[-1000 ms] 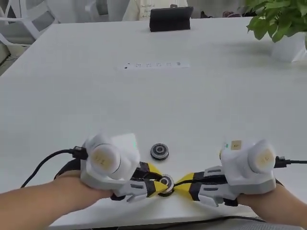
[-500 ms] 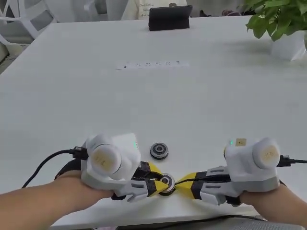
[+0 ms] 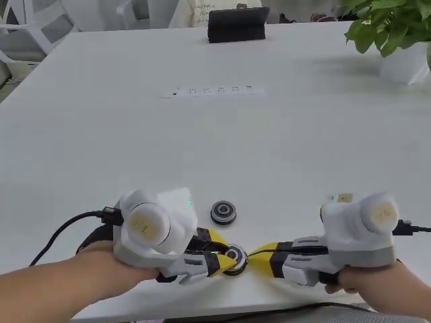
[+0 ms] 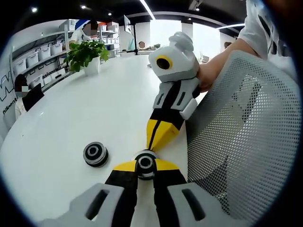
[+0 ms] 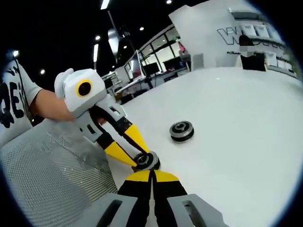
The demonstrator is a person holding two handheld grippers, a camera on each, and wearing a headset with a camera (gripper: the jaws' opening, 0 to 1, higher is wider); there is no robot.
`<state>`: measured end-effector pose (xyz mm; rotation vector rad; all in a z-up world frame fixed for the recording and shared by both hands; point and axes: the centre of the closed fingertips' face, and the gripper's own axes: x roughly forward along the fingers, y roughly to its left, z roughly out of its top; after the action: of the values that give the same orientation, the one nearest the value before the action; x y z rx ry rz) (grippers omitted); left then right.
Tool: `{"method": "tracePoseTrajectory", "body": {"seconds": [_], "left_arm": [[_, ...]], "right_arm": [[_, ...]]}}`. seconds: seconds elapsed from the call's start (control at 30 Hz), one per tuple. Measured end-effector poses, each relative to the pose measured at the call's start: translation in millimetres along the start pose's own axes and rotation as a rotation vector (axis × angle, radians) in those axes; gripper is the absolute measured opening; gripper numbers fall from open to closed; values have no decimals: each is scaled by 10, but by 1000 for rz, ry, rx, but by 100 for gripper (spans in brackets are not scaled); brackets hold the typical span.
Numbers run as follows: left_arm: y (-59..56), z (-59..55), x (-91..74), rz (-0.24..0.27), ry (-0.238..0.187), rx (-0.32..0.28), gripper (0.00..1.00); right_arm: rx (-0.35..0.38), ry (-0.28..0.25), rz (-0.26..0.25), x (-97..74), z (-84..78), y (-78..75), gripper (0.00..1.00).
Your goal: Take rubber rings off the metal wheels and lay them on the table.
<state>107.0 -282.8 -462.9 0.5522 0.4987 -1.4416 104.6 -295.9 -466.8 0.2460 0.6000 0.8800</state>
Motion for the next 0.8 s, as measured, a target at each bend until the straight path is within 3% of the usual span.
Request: {"method": "tracePoseTrajectory", "body": {"seconds": [0.5,0.8], "left_arm": [[13,9,10,12,0,-9,6],[18,7,12,12,0,-10,6]], "right_arm": [[-4,12,-13,10,18,18,0],[-13,5,7,35,45,65,0]]}}
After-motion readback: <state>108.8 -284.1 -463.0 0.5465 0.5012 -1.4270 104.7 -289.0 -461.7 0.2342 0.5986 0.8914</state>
